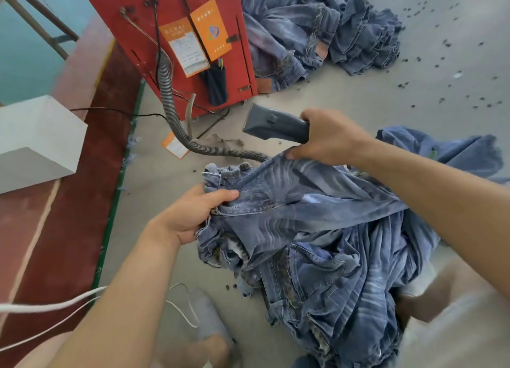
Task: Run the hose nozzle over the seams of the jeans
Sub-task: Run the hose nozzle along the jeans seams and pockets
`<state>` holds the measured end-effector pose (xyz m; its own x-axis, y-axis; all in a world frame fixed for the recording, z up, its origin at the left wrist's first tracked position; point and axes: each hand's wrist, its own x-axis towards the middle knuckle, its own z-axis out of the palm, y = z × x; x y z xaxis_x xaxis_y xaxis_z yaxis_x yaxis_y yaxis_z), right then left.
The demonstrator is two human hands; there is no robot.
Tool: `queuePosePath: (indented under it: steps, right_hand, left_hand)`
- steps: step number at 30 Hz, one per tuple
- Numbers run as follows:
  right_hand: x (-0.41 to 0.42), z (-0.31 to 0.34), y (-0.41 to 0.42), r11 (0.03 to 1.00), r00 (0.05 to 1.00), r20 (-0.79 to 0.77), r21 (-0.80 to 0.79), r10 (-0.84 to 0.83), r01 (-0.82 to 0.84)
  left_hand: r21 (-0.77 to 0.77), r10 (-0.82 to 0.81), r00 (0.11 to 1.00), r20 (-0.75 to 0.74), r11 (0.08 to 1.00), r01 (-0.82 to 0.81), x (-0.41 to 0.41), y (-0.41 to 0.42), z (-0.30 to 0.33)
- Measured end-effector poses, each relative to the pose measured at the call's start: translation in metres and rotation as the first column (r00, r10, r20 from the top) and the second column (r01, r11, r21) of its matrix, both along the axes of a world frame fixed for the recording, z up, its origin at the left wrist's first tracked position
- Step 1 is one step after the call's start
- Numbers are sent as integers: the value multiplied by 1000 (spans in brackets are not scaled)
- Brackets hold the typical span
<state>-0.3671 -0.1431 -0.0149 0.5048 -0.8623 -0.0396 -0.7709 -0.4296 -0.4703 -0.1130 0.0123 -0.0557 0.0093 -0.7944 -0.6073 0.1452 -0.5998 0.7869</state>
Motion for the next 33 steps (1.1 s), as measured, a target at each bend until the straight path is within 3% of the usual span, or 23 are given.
queuePosePath:
  steps: [3, 6, 10, 14, 17, 21, 23, 26, 28, 30, 33]
  right_hand:
    - [4, -9, 2, 998, 999, 18, -34, -49, 49]
    - [2, -10, 6, 998, 998, -20, -40, -55, 54]
    - [-22, 13, 4, 993, 998, 18, -102, 66, -64]
    - [-75, 37, 13, 966, 956, 135, -49, 260, -255]
    - [-92, 31, 20, 944, 946, 6, 73, 324, -323]
    - [-70, 6, 33, 935, 931, -110, -21, 349, -353]
    - [-61, 7, 40, 939, 940, -27, -48, 339, -340]
    - [-55, 20, 44, 953, 924, 235, -35, 300, -301]
    - [-56, 28, 39, 965, 925, 278, -29, 258, -261]
    - [-62, 28, 31, 973, 952, 198, -24, 232, -232]
    - [-72, 16, 25, 980, 980, -26, -5, 197, -197]
  left_hand:
    - [12, 98, 981, -166, 995, -97, -14, 4, -7]
    - [39, 173, 891, -420, 984, -173, -31, 7, -17]
    - [36, 221, 820, -528, 971, -238, -35, 6, -26]
    - [35, 270, 785, -557, 952, -303, -30, 0, -31]
    - [27, 245, 780, -576, 959, -282, -34, -3, -32]
    - [8, 222, 786, -577, 964, -266, -38, -9, -29]
    - [13, 238, 796, -556, 960, -278, -38, -14, -28]
    - [0, 227, 798, -559, 962, -274, -35, -17, -24]
    - [-55, 174, 817, -549, 968, -244, -26, -20, -17]
    - [-70, 97, 854, -511, 986, -154, -10, -21, -12]
    - [42, -18, 916, -400, 998, 38, 11, -17, -14]
